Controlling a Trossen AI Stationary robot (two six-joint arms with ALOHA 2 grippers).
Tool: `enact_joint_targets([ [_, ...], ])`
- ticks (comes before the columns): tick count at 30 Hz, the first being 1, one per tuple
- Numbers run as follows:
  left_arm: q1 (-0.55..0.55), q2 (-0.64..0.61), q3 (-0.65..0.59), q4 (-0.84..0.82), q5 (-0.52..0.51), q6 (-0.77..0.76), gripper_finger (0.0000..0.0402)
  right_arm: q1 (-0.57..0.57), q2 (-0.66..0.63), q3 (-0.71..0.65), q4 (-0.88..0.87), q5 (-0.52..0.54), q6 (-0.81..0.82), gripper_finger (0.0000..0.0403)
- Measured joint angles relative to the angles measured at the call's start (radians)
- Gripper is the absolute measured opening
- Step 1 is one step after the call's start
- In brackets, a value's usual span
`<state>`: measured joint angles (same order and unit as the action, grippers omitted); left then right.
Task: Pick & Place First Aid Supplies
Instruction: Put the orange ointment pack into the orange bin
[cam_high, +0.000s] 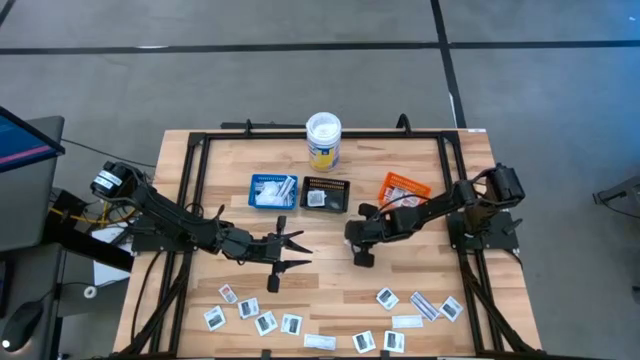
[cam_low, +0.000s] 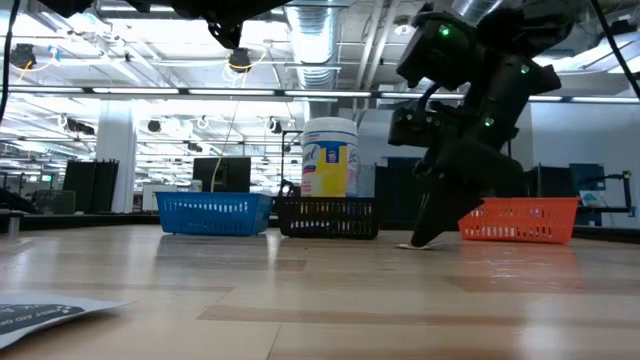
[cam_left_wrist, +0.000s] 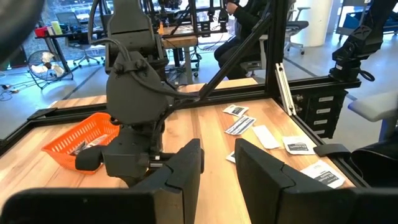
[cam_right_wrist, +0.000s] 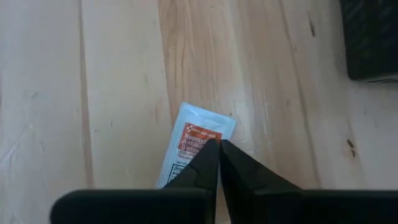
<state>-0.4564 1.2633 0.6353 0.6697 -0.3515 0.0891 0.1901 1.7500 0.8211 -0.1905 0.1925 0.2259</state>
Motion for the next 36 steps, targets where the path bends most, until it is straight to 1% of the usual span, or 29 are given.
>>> enact_joint_targets([
  [3,0.000,0.000,0.000,0.000,0.000,0.000,0.0101,0.013,-0.037,0.009,-0.077,-0.010,-0.017,0.0002],
  [7,0.000,0.000,0.000,0.001,0.000,0.000,0.0101,0.030,-0.101,0.017,-0.117,0.009,-0.018,0.0002],
  [13,0.000,0.000,-0.002,0.000,0.000,0.000,0.0101,0.051,-0.142,0.016,-0.208,0.083,-0.016,0.0001],
  [14,0.000,0.000,-0.002,0.000,0.000,0.000,0.0101,0.053,-0.145,0.016,-0.222,0.077,-0.012,0.0001],
  [17,0.000,0.000,-0.002,0.000,0.000,0.000,0.0101,0.054,-0.145,0.016,-0.221,-0.015,0.038,0.0005],
  [19,0.000,0.000,-0.002,0.000,0.000,0.000,0.0101,0.054,-0.145,0.016,-0.214,-0.069,0.044,0.0011],
  [22,0.000,0.000,-0.003,0.001,0.000,0.000,0.0101,0.051,-0.145,0.016,-0.217,-0.118,0.041,0.0029],
  [27,0.000,0.000,-0.003,0.003,0.000,0.000,0.0101,0.039,-0.143,0.017,-0.217,-0.169,0.040,0.0078],
  [31,0.000,0.000,-0.003,0.003,0.000,0.000,0.0101,0.023,-0.128,0.018,-0.205,-0.162,0.085,0.0119],
  [36,0.000,0.000,-0.003,0.003,0.000,0.000,0.0101,0.039,-0.058,0.016,-0.178,-0.135,0.067,0.0163],
])
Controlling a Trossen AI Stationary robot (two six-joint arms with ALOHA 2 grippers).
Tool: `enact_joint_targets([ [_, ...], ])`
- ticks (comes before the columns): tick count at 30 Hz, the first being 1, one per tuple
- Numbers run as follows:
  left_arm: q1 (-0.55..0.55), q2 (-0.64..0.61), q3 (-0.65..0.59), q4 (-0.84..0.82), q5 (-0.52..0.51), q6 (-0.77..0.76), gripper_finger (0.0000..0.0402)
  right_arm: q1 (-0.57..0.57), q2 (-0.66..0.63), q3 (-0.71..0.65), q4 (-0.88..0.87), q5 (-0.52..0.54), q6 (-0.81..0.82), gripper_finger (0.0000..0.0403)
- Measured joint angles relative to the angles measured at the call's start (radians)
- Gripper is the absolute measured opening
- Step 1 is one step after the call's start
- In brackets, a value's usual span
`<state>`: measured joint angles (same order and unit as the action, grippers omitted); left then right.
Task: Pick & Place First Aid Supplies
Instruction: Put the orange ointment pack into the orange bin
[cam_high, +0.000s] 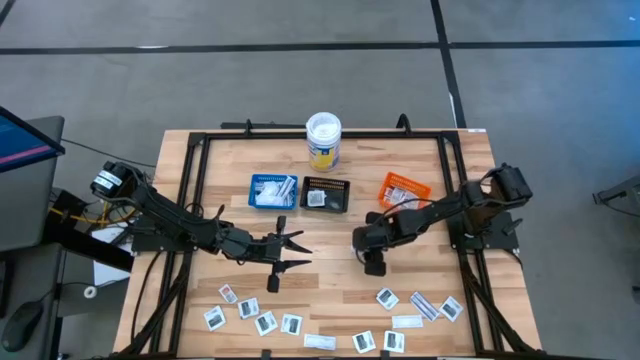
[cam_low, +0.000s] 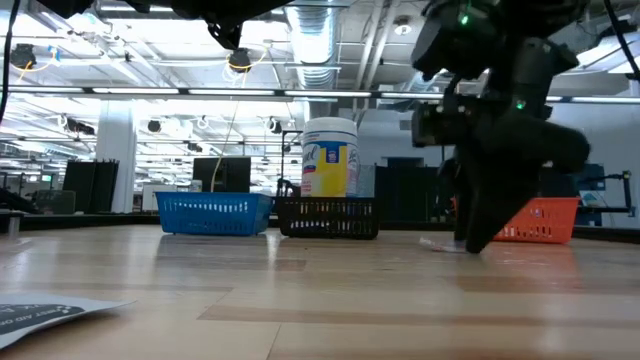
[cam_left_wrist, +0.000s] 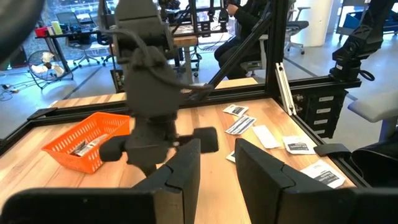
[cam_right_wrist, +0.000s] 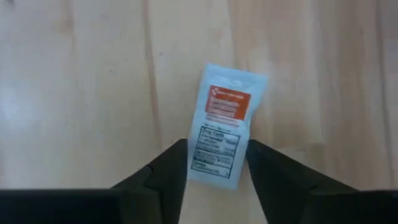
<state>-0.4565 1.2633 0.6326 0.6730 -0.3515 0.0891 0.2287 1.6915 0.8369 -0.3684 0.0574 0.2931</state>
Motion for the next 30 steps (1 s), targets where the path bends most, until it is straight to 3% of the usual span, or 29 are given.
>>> enact_joint_targets([
  [7,0.000,0.000,-0.001,0.000,0.000,0.000,0.0101,0.040,0.036,0.001,0.013,0.096,-0.039,0.0203],
  [11,0.000,0.000,-0.002,0.000,0.000,0.000,0.0101,0.040,0.036,0.001,0.013,0.105,-0.040,0.0200],
  [23,0.000,0.000,-0.001,0.000,0.000,0.000,0.0101,0.039,0.038,0.000,0.016,0.098,-0.041,0.0052],
  [30,0.000,0.000,-0.001,0.000,0.000,0.000,0.0101,0.037,0.018,0.011,-0.010,0.105,-0.067,0.0010],
])
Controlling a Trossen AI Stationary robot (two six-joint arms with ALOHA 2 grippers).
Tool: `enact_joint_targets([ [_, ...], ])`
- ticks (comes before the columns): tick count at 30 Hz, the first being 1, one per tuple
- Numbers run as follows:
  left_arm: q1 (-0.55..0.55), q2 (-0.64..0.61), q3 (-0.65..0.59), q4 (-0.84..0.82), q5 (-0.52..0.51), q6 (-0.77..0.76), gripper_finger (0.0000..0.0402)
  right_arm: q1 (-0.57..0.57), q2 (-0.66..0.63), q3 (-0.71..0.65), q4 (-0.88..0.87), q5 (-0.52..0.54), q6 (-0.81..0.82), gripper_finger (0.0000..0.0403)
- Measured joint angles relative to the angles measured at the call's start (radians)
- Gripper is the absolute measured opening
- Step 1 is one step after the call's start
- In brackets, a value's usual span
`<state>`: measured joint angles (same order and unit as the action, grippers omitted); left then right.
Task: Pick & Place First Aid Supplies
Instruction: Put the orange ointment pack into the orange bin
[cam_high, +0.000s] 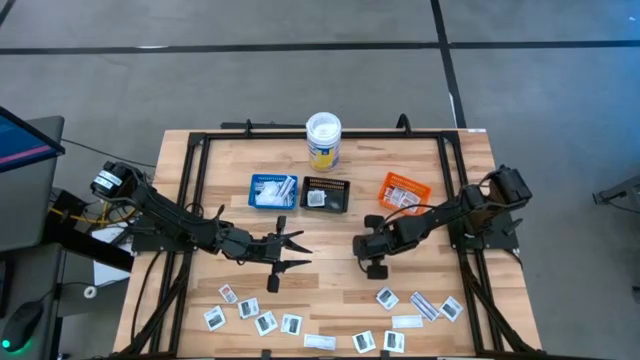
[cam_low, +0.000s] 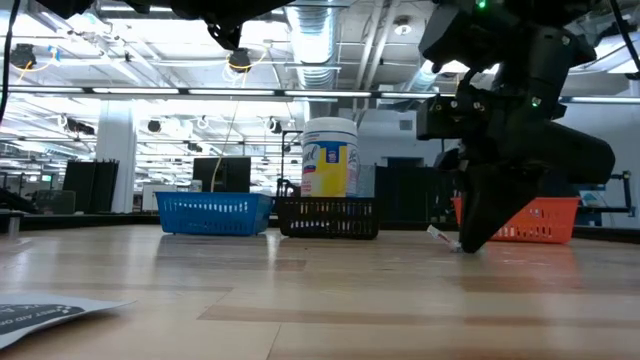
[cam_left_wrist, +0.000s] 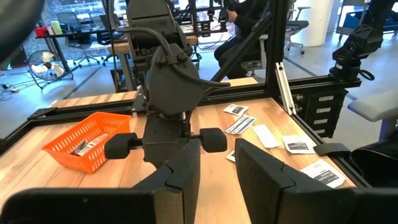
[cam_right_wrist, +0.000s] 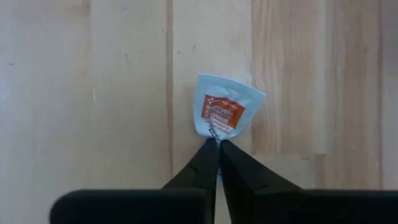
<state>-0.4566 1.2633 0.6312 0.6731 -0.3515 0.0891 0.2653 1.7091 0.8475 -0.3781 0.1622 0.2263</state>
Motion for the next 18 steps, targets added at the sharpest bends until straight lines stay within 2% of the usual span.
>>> enact_joint_targets([
  [6,0.000,0.000,0.000,0.000,0.000,0.000,0.0101,-0.002,-0.046,0.037,-0.135,0.007,-0.001,0.0010],
  [11,0.000,0.000,0.000,0.000,0.000,-0.001,0.0101,-0.012,-0.123,0.055,-0.299,0.159,0.008,0.0012],
  [15,0.006,0.004,0.000,0.003,0.000,-0.072,0.0101,-0.026,-0.193,0.058,-0.306,0.259,0.034,0.0012],
  [18,0.038,0.041,0.001,0.023,0.002,-0.125,0.0101,-0.026,-0.220,0.058,-0.245,0.286,0.011,0.0011],
])
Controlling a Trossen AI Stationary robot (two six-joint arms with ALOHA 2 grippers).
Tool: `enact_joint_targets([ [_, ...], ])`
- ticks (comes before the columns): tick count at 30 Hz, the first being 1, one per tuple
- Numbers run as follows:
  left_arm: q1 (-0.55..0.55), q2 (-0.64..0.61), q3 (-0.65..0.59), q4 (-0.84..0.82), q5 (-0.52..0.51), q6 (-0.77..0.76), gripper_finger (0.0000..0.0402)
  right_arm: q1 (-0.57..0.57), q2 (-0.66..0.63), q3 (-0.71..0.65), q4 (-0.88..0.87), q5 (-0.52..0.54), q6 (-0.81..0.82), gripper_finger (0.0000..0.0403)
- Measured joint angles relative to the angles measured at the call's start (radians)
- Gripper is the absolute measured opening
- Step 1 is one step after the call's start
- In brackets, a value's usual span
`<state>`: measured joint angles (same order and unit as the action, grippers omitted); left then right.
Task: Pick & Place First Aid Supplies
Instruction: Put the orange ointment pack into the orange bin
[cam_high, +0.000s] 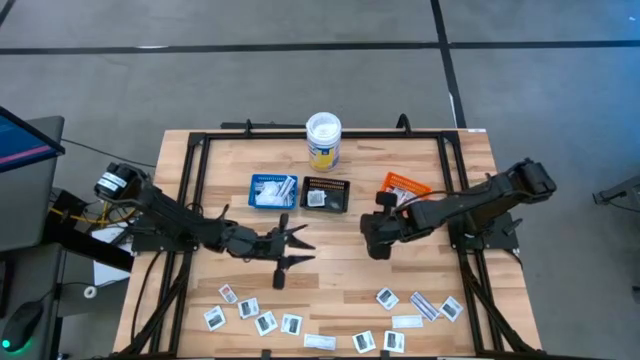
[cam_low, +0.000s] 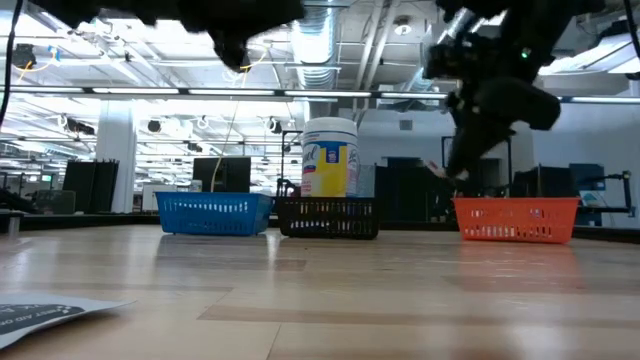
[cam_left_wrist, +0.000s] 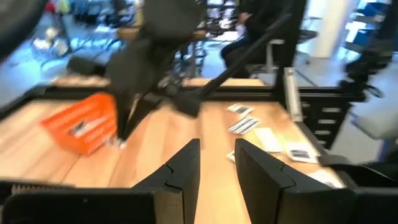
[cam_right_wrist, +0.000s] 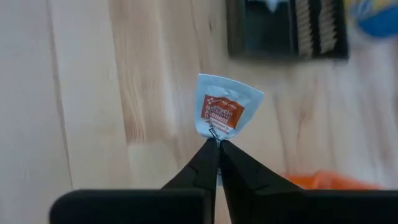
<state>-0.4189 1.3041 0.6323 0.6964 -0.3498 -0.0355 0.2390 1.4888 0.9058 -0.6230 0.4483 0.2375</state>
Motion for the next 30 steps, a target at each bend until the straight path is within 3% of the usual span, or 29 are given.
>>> enact_joint_targets([
  [8,0.186,0.199,0.037,0.054,-0.002,-0.243,0.0101,0.075,0.081,0.002,0.254,0.043,-0.314,0.0010],
  [13,0.240,0.287,0.080,0.060,0.002,-0.435,0.0101,0.120,0.197,0.000,0.308,0.287,-0.477,0.0007],
  [16,0.236,0.319,0.094,0.059,0.006,-0.444,0.0101,0.127,0.238,0.014,0.283,0.368,-0.458,0.0006],
  [30,0.235,0.349,0.101,0.071,-0.032,-0.389,0.0101,0.101,0.241,0.099,0.279,0.308,-0.364,0.0006],
])
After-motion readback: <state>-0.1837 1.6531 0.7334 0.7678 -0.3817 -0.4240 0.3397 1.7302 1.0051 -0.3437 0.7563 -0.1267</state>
